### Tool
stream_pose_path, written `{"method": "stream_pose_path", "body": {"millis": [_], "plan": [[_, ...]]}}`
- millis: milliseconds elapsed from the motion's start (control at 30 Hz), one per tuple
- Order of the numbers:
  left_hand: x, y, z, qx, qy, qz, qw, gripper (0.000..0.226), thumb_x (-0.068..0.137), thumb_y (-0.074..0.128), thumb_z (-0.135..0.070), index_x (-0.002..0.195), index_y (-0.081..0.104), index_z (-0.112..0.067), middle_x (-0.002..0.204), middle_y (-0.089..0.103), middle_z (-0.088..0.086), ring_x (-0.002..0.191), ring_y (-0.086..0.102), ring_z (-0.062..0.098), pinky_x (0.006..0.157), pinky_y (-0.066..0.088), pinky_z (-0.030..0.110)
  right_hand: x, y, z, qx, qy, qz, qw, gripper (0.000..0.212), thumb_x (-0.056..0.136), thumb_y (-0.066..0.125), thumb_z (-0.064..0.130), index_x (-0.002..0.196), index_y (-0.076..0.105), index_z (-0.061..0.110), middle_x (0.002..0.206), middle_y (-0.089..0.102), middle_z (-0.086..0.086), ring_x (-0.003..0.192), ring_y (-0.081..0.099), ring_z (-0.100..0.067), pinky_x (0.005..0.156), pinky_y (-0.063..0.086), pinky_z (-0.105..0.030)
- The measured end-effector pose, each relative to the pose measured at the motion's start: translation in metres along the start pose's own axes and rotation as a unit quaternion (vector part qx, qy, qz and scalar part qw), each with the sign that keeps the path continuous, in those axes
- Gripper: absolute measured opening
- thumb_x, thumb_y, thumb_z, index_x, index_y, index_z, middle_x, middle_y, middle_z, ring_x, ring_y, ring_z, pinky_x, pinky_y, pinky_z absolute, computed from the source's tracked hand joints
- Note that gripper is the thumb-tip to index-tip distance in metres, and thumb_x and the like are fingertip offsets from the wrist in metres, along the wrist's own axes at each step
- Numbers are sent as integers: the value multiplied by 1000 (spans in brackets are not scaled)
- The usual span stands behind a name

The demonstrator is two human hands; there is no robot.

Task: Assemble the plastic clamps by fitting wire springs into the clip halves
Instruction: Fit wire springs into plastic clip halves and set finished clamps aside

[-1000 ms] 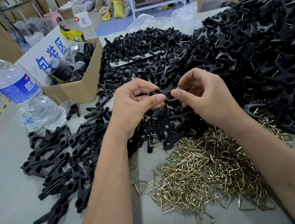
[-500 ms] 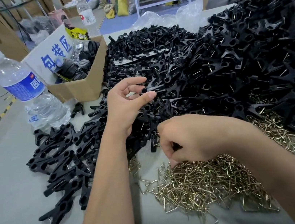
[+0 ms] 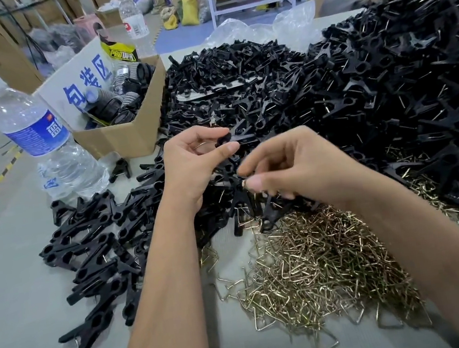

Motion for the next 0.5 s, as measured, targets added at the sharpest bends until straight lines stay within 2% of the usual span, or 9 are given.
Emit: {"method": "stream_pose_path", "body": {"millis": [67,133,200,267,367,500], "plan": [[-1,3,2,1,-7,8,1000,29,69,92,0,83,80,-23,84,77,-3,84,70,11,79,57,23,-2,-17,-11,118,18,-77,990,12,82,83,8,93,82,12,75,74,-14,60,66,-15,51,52,-19],[-2,6,4,-6,-15,17,1000,31,68,91,3,83,79,-21,85,79,2,85,73,17,82,61,33,-5,-29,-23,224,33,-149,963,14,76,81,12,89,81,8,78,75,-16,68,74,-21,57,57,-20],[-3,9,4,-18,-20,29,999,33,68,90,7,82,78,-20,88,80,6,87,76,21,83,61,35,-9,-38,-32,286,36,-213,934,15,75,80,12,88,79,4,81,76,-17,77,78,-27,63,60,-22],[-5,15,1,-38,-17,54,998,34,69,89,9,82,77,-20,90,80,9,88,78,24,81,61,34,-12,-42,-40,298,46,-264,916,10,79,81,10,87,78,4,79,76,-15,74,77,-26,59,58,-21],[-8,26,-6,-61,-2,90,994,34,68,87,12,86,76,-16,93,79,13,89,78,27,80,62,35,-15,-40,-49,287,72,-315,902,5,85,82,8,80,80,10,73,74,-7,57,65,-12,44,45,-17],[-9,35,-8,-55,7,115,992,33,66,87,15,89,72,-3,91,77,16,87,77,27,79,61,32,-17,-38,-54,297,93,-339,888,6,85,83,11,79,82,12,77,75,-6,56,50,-8,44,38,-15]]}}
Point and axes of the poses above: each hand's wrist, its own x-axis towards the middle knuckle, its own y-axis out of the palm, z = x × y, the point moved 9 cm from there along x, towards the middle knuckle
